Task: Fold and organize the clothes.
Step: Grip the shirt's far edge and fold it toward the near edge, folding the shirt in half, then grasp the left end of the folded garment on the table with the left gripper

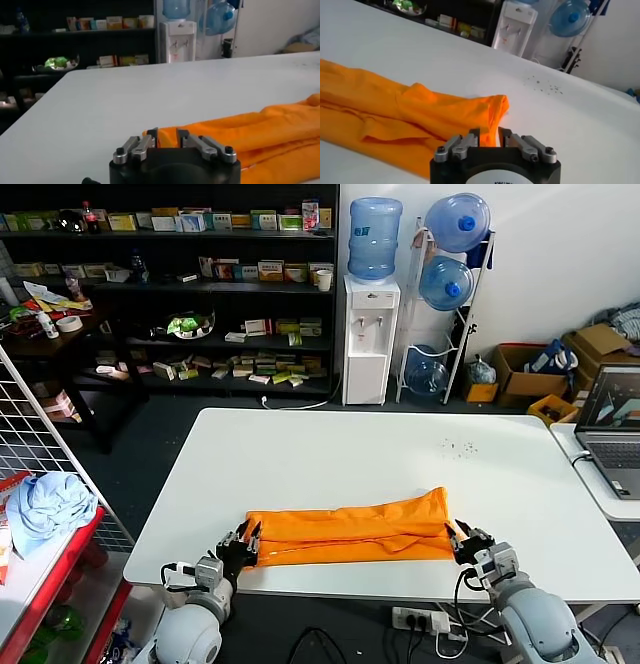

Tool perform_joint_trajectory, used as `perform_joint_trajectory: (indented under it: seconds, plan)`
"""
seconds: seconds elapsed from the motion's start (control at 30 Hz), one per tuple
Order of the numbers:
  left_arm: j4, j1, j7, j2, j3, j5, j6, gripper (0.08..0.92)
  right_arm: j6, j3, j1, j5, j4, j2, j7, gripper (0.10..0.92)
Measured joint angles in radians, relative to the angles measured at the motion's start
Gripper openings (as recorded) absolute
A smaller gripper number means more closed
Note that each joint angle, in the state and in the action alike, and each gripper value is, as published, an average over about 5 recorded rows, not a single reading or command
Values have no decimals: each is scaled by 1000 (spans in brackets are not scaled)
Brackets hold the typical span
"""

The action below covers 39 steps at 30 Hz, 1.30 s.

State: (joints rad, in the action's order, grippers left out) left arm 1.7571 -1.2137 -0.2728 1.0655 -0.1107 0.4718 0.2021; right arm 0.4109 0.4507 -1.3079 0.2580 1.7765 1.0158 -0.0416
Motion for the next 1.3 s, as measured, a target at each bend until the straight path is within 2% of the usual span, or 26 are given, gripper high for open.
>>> perform_joint_trajectory:
  seconds: [0.37,0.47,0.53,0.63,1.3]
  plan:
    - [-14,-7,-21,25,-21,115,39,748,9,8,-35,-2,50,-5,12,764]
    - [-21,-6,-21,28,-20,141,62,805,11,8,-40,-2,57,-4,14,811]
    - [-27,-4,-20,31,-19,152,73,809,11,8,-44,-2,61,-3,15,819]
    - [-38,2,-19,35,-19,163,80,757,11,9,-49,-2,67,-2,17,822]
    - [-43,7,26,23,-2,140,79,185,20,16,-63,-1,88,0,25,823]
